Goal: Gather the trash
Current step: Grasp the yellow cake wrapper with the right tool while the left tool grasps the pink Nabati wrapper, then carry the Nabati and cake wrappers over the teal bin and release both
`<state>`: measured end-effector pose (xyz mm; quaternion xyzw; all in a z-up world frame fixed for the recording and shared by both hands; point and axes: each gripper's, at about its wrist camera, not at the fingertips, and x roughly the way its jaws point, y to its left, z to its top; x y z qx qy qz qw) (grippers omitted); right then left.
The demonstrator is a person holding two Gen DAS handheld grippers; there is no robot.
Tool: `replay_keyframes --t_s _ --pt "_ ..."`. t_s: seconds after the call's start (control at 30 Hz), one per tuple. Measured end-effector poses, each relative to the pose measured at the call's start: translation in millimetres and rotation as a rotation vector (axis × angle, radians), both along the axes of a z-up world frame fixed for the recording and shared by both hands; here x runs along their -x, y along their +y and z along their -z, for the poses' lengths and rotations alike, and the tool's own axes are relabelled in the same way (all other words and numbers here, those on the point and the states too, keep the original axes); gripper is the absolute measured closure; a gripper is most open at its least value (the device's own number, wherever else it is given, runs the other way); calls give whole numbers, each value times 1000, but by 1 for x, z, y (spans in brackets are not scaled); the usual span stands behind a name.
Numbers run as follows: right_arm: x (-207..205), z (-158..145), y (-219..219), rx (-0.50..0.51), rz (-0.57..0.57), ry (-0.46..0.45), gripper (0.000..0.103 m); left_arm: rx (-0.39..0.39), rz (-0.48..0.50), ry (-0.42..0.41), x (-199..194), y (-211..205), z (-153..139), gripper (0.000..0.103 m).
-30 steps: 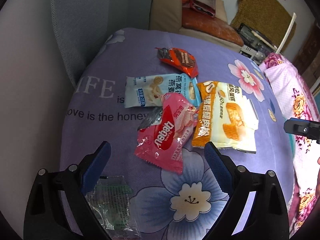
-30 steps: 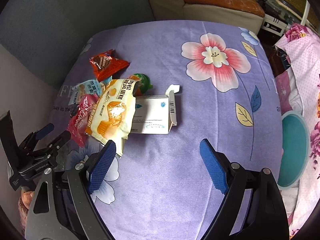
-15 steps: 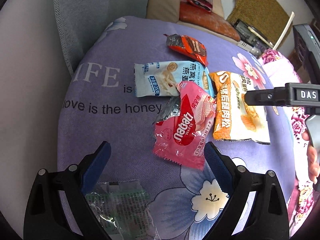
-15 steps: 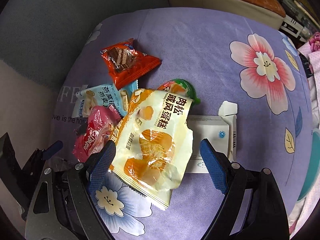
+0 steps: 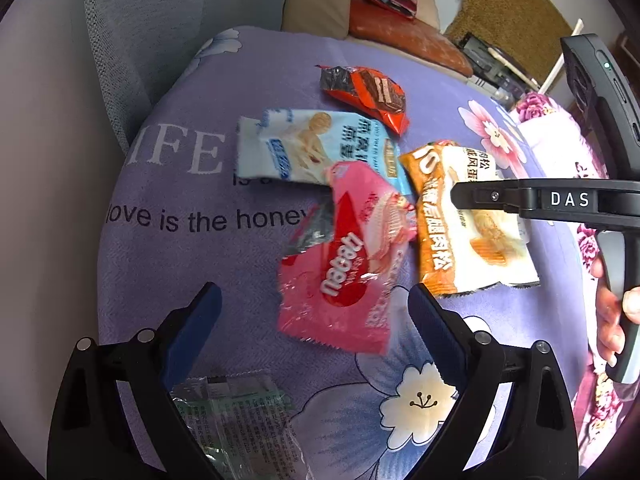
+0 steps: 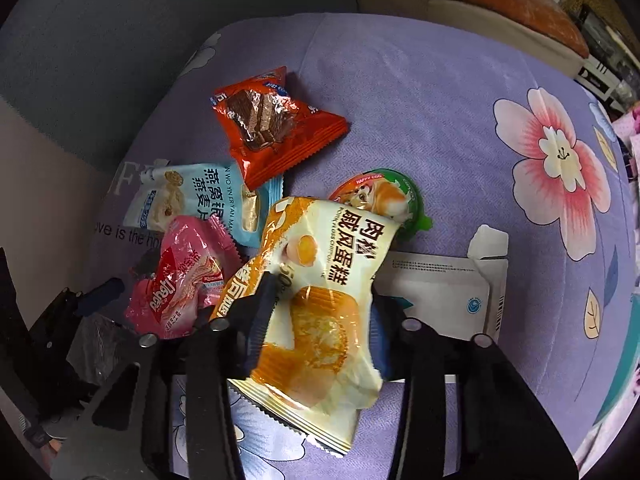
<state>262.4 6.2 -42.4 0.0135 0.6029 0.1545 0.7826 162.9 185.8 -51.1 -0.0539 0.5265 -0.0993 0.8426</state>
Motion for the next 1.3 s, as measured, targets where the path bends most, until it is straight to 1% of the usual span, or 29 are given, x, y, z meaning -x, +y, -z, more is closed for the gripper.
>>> replay_keyframes --t_s 0.03,0.07,0.13,0.23,0.3,0.37,0.43,0.57,0.6,0.63,0.67,0.7,0.8,0.87,0.93,1.1,1.3 --pt "1 0 0 -7 -6 8 97 -1 4 0 -1 -2 0 9" --pt "3 -1 0 -17 -15 12 98 -4 6 -2 -1 -3 0 9" --pt "7 -4 0 -18 -28 2 98 -14 15 -4 -2 -7 0 9" --pt "11 -12 -6 -24 -28 -18 99 -52 12 -17 -4 -10 -1 9" --pt "13 -16 -10 -24 -30 -27 99 -50 10 -14 -7 -8 0 9" --pt "14 -23 -18 -19 -29 -43 99 -65 3 -8 -11 -7 2 9" --pt "15 -32 -28 -35 -15 -52 99 -68 4 0 -16 -7 5 9" --pt "22 -51 -49 -37 -3 -88 99 -66 24 7 -20 -15 10 10" --pt "24 -54 -55 -29 1 -96 99 -69 31 8 -20 -18 11 19" --pt "27 -56 -62 -21 8 -100 99 -76 37 8 -20 -21 12 23" --pt "27 -56 -65 -15 14 -102 99 -102 38 -3 -18 -24 12 30" --pt "28 -55 -73 -5 27 -107 99 -110 43 -5 -18 -27 11 40" --pt "30 -52 -89 1 58 -111 99 -87 38 -12 -16 -30 7 56" --pt "33 -50 -97 -7 77 -110 99 -84 24 -22 -14 -31 4 63" --pt "34 -49 -102 -18 90 -114 99 -71 11 -29 -11 -31 -1 65" --pt "40 -57 -121 -39 123 -140 99 -48 0 -70 -1 -35 -23 65" --pt "51 -67 -158 -59 174 -169 99 -25 33 -94 5 -57 -43 65"
